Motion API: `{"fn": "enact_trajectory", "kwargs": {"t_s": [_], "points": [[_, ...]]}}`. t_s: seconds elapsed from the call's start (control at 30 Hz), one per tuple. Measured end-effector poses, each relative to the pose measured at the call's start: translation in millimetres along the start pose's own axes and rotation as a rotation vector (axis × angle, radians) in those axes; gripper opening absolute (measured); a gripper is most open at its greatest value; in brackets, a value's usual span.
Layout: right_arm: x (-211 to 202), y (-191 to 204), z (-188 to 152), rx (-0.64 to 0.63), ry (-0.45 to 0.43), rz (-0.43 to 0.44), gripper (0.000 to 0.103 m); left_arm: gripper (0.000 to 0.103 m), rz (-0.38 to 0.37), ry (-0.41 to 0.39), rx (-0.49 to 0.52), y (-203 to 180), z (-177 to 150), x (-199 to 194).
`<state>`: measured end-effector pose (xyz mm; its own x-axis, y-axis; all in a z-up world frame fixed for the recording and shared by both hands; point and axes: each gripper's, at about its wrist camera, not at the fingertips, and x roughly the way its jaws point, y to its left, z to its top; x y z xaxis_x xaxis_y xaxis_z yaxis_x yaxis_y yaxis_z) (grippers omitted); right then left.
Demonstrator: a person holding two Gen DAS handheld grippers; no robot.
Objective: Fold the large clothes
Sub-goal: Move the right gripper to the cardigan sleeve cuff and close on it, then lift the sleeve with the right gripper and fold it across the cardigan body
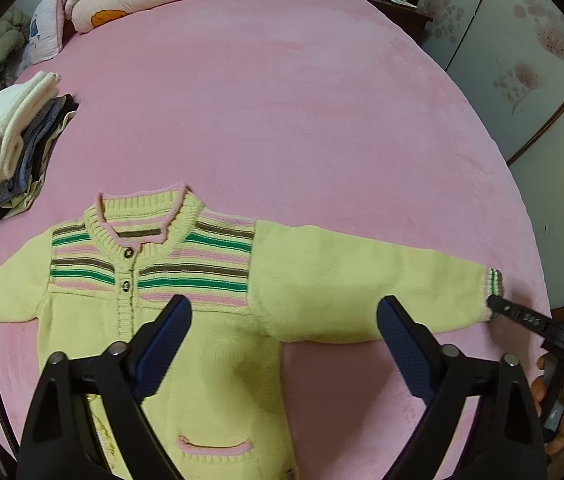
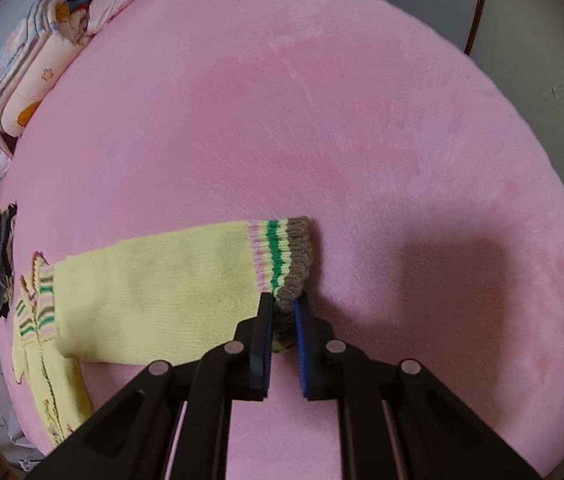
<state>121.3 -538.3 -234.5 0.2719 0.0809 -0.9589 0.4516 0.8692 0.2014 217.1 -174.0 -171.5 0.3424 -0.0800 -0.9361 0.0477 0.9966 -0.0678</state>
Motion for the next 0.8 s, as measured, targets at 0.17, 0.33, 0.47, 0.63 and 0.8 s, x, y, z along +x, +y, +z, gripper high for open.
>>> {"fn": "enact_trajectory", "kwargs": {"t_s": [0.17, 0.33, 0.47, 0.63, 0.8], "points": [[-49, 29, -4, -0.013, -0.097, 0.059, 0.009, 0.09, -0.015, -0.038, -0.048, 33, 4, -19], [-108, 96, -9, -0.109, -0.197, 0.145, 0.009, 0.09, -0.015, -0.082, -0.061, 83, 9, -50], [-138, 171, -24, -0.203, -0.256, 0.235, 0.009, 0.09, 0.012, -0.118, -0.067, 136, 13, -76], [-129, 284, -45, -0.344, -0.263, 0.321, 0.009, 0.09, 0.031, -0.146, -0.124, 211, 11, -94], [-82, 372, -73, -0.453, -0.218, 0.327, 0.009, 0.09, 0.039, -0.12, -0.186, 277, -1, -83]]}}
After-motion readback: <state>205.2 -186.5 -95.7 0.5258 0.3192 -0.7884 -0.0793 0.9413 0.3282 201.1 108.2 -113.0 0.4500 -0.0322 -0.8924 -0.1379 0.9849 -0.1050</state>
